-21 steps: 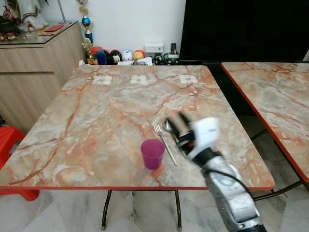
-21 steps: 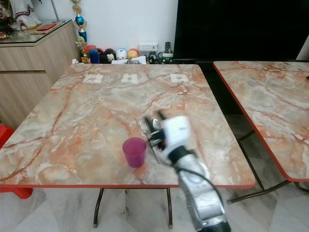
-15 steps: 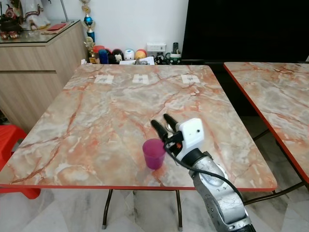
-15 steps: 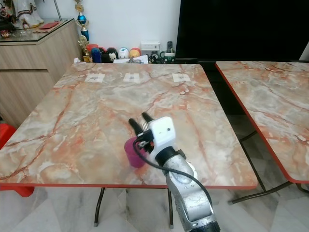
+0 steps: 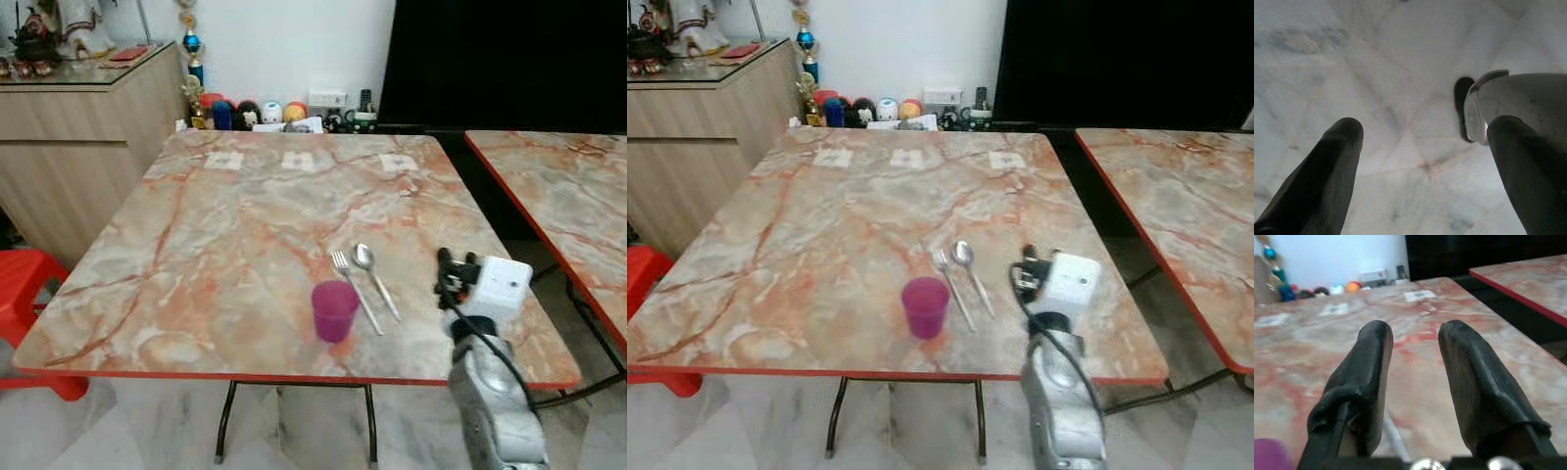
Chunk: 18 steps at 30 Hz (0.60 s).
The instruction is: Setting the table
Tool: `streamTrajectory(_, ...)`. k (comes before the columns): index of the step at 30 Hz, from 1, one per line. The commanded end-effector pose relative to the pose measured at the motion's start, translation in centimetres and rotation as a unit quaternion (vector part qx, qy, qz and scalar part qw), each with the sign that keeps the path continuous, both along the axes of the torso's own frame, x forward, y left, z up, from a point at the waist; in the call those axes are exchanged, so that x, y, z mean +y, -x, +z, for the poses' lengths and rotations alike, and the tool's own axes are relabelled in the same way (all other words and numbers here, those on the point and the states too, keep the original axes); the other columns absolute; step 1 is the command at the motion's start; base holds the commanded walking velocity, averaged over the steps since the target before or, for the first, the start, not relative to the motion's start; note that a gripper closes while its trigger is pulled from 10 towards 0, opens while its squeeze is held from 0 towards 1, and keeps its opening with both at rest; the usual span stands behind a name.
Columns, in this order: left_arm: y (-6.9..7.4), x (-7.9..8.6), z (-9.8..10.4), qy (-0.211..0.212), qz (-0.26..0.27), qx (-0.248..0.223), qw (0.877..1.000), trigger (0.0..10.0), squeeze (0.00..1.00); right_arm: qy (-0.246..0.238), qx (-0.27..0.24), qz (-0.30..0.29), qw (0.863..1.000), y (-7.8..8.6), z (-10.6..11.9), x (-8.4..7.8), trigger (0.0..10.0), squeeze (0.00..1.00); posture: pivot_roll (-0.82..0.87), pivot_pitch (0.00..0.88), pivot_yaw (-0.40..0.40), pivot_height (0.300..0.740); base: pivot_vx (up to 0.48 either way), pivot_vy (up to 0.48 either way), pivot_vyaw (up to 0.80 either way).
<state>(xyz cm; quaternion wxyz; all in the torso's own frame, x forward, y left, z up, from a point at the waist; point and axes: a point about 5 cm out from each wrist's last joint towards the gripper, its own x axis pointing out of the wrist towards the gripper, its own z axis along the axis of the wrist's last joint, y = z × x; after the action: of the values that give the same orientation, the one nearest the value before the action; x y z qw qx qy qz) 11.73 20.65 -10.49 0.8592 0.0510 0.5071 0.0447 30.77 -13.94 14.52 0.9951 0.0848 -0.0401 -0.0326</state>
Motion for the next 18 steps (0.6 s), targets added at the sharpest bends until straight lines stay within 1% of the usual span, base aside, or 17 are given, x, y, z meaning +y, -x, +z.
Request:
streamTrajectory(1, 0.5, -1.1, -0.3, 0.019, -0.012, 0.014, 1.0, 10.0, 0.0, 0.0, 0.003, -0.002, 1.0, -0.1, 0.0, -0.3, 10.0, 0.0, 0.0, 0.0, -0.013, 0.74, 0.0, 0.0, 0.0)
streamTrajectory(2, 0.5, -1.1, -0.4, 0.019, -0.012, 0.014, 1.0, 10.0, 0.0, 0.002, 0.004, 0.002, 1.0, -0.1, 0.0, 0.0, 10.0, 0.0, 0.0, 0.0, -0.012, 0.74, 0.0, 0.0, 0.0)
streamTrajectory(5, 0.5, -1.1, -0.3, 0.018, -0.012, 0.014, 1.0, 10.0, 0.0, 0.004, 0.007, 0.004, 1.0, -0.1, -0.1, 0.3, 10.0, 0.0, 0.0, 0.0, -0.012, 0.74, 0.0, 0.0, 0.0)
streamTrajectory(13, 0.5, -1.0, -0.3, 0.014, -0.017, 0.015, 1.0, 10.0, 0.0, 0.004, 0.016, 0.009, 1.0, 0.0, -0.3, 0.3, 10.0, 0.0, 0.0, 0.0, -0.011, 0.74, 0.0, 0.0, 0.0)
streamTrajectory(14, 0.5, -1.0, -0.3, 0.014, -0.017, 0.015, 1.0, 10.0, 0.0, 0.007, 0.023, 0.023, 0.999, -0.1, -0.5, 0.6, 10.0, 0.0, 0.0, 0.0, -0.011, 0.74, 0.0, 0.0, 0.0)
streamTrajectory(17, 0.5, -1.0, -0.3, 0.014, -0.017, 0.015, 1.0, 10.0, 0.0, 0.01, 0.028, 0.029, 0.999, -0.1, -0.6, 0.7, 10.0, 0.0, 0.0, 0.0, -0.012, 0.74, 0.0, 0.0, 0.0)
streamTrajectory(18, 0.5, -1.0, -0.3, 0.014, -0.017, 0.015, 1.0, 10.0, 0.0, 0.018, 0.047, 0.031, 0.998, -0.1, -1.1, 0.8, 10.0, 0.0, 0.0, 0.0, -0.012, 0.74, 0.0, 0.0, 0.0)
